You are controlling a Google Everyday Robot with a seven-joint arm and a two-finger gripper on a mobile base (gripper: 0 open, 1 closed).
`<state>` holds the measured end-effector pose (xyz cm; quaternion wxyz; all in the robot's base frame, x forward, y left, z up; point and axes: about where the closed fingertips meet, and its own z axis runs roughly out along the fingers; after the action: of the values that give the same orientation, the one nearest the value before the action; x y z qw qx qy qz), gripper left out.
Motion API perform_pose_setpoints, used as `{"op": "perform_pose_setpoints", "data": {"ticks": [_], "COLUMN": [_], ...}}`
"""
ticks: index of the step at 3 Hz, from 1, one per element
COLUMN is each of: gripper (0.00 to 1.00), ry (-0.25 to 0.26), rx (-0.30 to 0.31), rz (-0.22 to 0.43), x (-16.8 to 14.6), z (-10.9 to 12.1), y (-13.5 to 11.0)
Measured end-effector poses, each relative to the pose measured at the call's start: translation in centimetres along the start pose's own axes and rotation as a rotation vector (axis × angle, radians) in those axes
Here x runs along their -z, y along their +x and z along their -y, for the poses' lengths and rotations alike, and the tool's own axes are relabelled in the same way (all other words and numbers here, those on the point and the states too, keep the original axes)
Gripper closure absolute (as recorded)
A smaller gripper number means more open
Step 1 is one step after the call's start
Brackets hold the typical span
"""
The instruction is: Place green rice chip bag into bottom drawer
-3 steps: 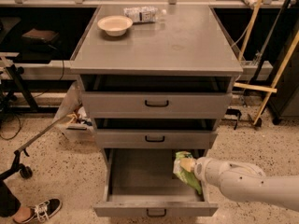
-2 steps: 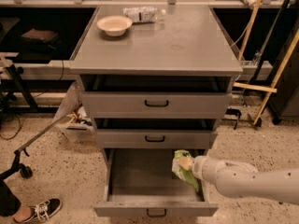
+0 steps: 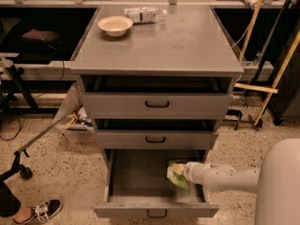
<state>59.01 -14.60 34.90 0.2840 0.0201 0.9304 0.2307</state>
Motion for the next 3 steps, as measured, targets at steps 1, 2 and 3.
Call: {"op": "perform_pose_setpoints", "data": {"ticks": [1,2,3], "gripper": [1.0,1.0,1.0], "ry": [0.001,0.002,-0.008], "rx": [-0.001,-0.052,-0.144], "rz": [-0.002,-0.052,-0.145], "x": [-0.1,-3.3,-8.3], "z": [0.0,1.1,3.1], "y": [0.0,1.9,6.0]}}
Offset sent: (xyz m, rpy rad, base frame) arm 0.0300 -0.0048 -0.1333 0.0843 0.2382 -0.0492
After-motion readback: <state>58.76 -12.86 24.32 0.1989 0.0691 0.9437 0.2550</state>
